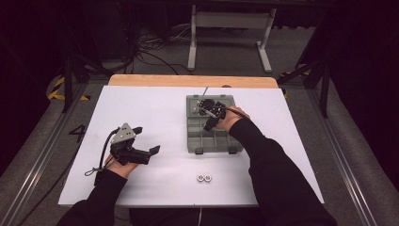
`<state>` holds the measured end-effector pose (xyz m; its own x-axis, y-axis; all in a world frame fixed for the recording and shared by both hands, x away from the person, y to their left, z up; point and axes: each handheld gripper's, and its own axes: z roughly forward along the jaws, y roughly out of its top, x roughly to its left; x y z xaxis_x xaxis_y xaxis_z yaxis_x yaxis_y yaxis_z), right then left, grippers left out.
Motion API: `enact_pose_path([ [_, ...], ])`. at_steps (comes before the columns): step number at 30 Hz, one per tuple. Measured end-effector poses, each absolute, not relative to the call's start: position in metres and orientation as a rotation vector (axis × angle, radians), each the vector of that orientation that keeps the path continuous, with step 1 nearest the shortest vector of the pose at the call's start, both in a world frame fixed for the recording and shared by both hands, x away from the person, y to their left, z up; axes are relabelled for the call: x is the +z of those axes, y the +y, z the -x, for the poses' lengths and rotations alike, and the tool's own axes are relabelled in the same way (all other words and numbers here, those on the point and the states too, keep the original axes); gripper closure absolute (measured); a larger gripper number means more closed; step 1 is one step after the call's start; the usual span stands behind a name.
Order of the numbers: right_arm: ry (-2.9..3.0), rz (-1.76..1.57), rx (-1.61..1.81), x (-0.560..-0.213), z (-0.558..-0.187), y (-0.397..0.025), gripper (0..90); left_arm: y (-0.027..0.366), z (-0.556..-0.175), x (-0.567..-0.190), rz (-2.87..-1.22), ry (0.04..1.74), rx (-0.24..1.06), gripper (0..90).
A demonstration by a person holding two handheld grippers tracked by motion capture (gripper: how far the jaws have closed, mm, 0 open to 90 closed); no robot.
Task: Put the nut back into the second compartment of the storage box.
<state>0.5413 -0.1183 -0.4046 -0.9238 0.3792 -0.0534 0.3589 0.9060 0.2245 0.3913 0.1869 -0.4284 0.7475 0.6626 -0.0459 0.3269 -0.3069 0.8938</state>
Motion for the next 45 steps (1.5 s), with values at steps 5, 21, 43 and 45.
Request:
enact_pose_path([
  [5, 2.981, -0.574, 0.313, -0.409, -0.542, -0.117, 69.8, 0.187, -0.391, -0.428, -1.910, 0.754, 0.412, 0.8],
  [21, 2.948, -0.563, 0.332, -0.404, -0.538, -0.117, 64.2, 0.188, -0.391, -0.428, -1.910, 0.753, 0.421, 1.4],
  [43, 2.896, -0.431, 0.508, -0.341, -0.464, -0.126, 28.7, 0.187, -0.391, -0.427, -1.905, 0.764, 0.416, 1.0],
  [45, 2.896, -0.425, 0.512, -0.339, -0.458, -0.127, 24.4, 0.187, -0.391, -0.427, -1.906, 0.764, 0.417, 0.9],
])
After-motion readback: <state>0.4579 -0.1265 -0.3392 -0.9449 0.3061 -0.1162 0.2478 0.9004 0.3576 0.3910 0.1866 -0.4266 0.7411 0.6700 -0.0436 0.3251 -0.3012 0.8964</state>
